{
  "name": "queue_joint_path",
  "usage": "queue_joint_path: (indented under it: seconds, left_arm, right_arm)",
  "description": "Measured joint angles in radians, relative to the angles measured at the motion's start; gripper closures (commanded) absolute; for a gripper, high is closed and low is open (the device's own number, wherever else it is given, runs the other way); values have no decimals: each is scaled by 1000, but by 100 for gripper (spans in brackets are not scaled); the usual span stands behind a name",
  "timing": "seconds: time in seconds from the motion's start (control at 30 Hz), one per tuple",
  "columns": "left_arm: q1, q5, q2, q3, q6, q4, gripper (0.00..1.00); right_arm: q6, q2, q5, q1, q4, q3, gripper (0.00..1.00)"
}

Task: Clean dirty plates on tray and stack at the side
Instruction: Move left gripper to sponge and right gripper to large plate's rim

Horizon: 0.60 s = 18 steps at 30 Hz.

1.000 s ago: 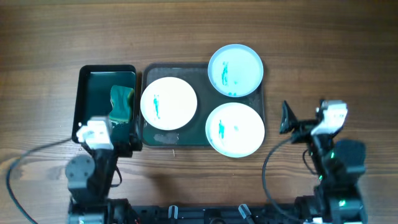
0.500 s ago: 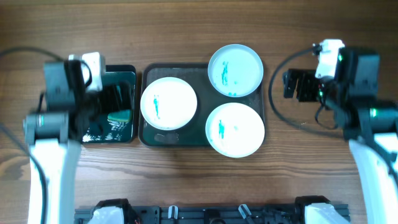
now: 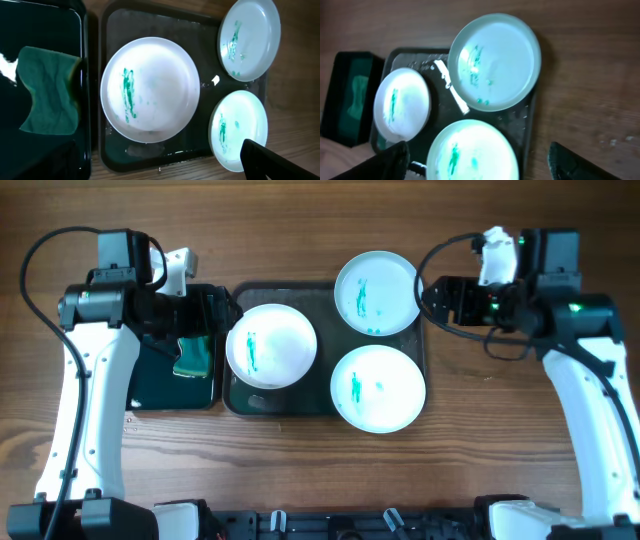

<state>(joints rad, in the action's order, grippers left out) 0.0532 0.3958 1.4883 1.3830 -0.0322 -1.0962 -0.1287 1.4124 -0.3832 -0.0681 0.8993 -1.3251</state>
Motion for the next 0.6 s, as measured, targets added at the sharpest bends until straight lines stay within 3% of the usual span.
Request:
queue_joint_path:
  seconds: [0.17, 0.4, 0.6]
  left_arm:
    - [0, 15, 0, 0, 0, -14, 0]
    - [0, -4, 0, 0, -7, -45, 0]
    - [2, -248, 0, 0, -161, -64, 1]
  right_arm:
    - [-82, 81, -12, -100, -22, -7, 27]
    - [-186, 284, 23, -303, -6, -159, 38]
    - [-256, 466, 90, -411, 8, -315, 45]
